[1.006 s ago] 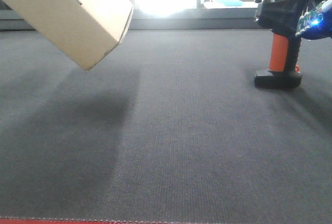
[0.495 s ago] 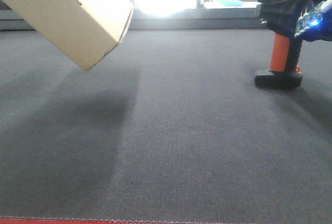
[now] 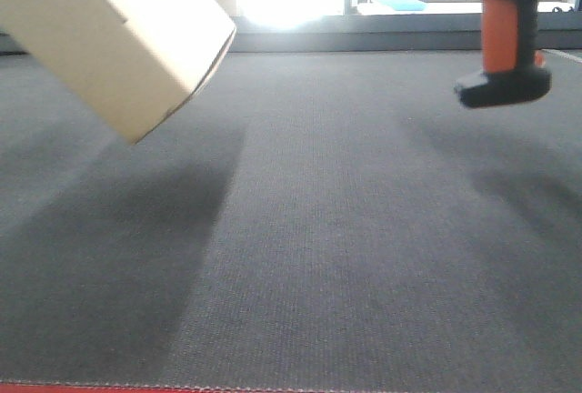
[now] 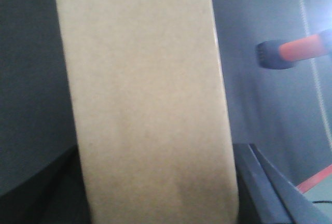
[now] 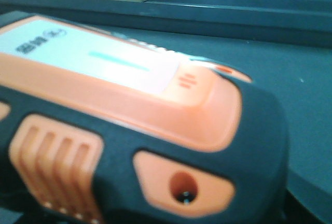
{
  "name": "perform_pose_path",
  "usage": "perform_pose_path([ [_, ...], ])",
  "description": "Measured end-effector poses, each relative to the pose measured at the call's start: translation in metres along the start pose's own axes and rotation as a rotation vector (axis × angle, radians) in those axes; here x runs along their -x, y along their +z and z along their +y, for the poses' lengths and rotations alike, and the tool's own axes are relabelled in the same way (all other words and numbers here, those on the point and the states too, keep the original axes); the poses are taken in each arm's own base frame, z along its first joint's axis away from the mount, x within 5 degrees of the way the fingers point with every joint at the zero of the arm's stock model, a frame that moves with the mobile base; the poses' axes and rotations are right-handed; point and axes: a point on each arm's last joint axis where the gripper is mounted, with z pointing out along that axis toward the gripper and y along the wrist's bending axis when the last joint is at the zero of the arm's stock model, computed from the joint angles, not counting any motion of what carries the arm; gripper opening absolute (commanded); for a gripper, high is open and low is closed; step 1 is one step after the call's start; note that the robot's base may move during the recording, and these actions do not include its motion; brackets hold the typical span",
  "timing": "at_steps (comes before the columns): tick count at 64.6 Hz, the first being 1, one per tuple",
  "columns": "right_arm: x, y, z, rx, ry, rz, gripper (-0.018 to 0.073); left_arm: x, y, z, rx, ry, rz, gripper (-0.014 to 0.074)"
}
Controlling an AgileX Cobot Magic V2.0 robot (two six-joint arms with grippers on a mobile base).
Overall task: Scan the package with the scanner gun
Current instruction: 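Lift the scanner and point it at the box's barcode label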
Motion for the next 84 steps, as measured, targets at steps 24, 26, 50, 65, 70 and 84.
perform_pose_path([
  [24, 0.043, -0.015, -0.001, 0.008, -0.249, 0.195, -0.0158, -0.005, 0.0, 0.004, 0.047, 0.025, 0.056, -0.0111],
  [26, 0.044, -0.015, 0.0, 0.009, -0.265, 0.207, -0.0158, -0.005, 0.0, 0.004, 0.048, 0.025, 0.056, -0.0111],
  [50, 0.043, -0.019, 0.041, 0.13, -0.361, 0.219, -0.0158, -0.005, 0.0, 0.005, 0.05, 0.028, 0.056, -0.0111],
  [65, 0.042, -0.021, 0.055, 0.176, -0.349, 0.217, -0.0158, -0.005, 0.0, 0.004, 0.043, 0.026, 0.053, -0.0111],
  [70, 0.042, -0.021, 0.055, 0.176, -0.348, 0.219, -0.0158, -0.005, 0.0, 0.004, 0.039, 0.024, 0.052, -0.0111],
  [84, 0.042, -0.021, 0.055, 0.176, -0.347, 0.222, -0.0158, -0.005, 0.0, 0.003, 0.035, 0.023, 0.051, -0.0111],
])
